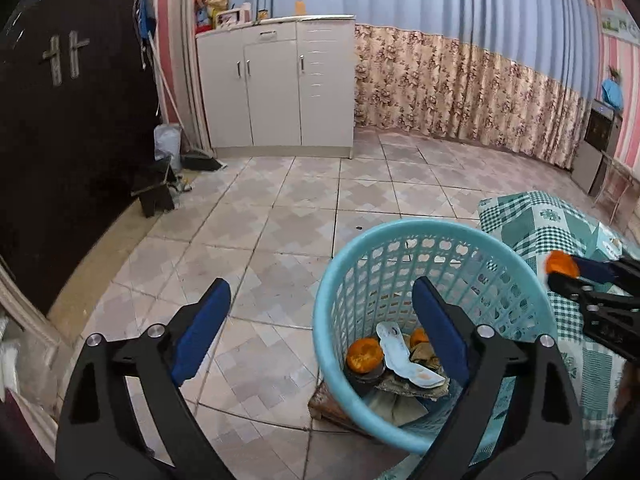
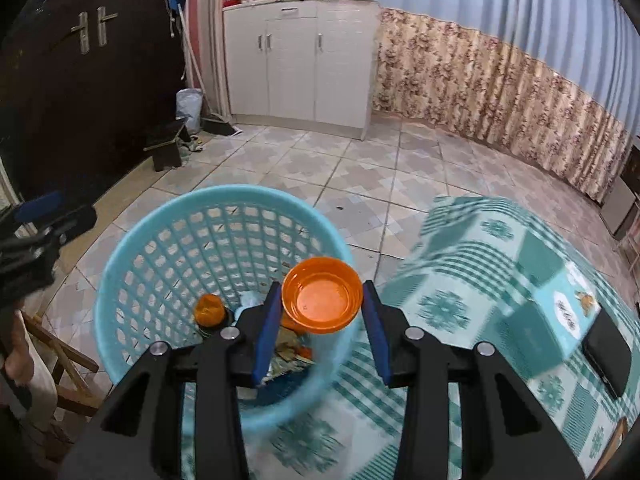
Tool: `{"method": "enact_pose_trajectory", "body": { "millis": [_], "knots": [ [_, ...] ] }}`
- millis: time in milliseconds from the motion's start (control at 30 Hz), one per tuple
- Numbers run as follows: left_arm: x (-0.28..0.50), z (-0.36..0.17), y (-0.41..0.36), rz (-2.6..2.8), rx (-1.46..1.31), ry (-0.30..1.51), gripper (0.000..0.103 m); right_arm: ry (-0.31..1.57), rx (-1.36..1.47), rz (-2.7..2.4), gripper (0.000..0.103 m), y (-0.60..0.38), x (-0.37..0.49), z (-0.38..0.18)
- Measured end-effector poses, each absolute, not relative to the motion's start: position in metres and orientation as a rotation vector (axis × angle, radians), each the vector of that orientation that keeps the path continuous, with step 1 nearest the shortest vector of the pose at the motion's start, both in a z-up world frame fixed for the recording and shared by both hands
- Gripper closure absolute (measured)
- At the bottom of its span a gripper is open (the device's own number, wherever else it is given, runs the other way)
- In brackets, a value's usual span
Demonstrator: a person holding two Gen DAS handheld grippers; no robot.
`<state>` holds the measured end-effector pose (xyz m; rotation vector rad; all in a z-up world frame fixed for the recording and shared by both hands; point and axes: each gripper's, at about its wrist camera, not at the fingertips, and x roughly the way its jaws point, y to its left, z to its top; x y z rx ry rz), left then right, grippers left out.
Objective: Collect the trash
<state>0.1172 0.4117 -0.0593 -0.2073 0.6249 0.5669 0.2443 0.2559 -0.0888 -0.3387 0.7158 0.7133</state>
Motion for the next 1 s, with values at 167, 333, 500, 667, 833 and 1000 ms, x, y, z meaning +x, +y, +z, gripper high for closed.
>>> {"method": "enact_pose_trajectory", "body": {
  "millis": [167,333,500,667,833,1000],
  "knots": [
    [0.107,-0.068,0.421,0.583,-0.246,0.638,0.012,0.738,-0.356,0.722,0.063,0.274,0.244,-0.101],
    [0.098,-0.072,0.426,0.601,-0.275,0.635,0.011,0.705,-0.373,0.723,0.029,0.277,0.237,-0.099],
    [0.094,-0.07,0.423,0.612,-0.284,0.633,0.01,0.679,-0.384,0.727,0.021,0.27,0.232,-0.093],
    [0.089,-0.06,0.413,0.615,-0.278,0.618,0.009,0.64,-0.366,0.706,0.01,0.251,0.227,-0.078],
    [0.081,-0.047,0.4,0.613,-0.281,0.597,0.006,0.61,-0.336,0.696,0.008,0.226,0.222,-0.06],
    [0.077,-0.034,0.383,0.595,-0.283,0.586,0.005,0.576,-0.294,0.657,0.005,0.188,0.209,-0.042]
  ]
}}
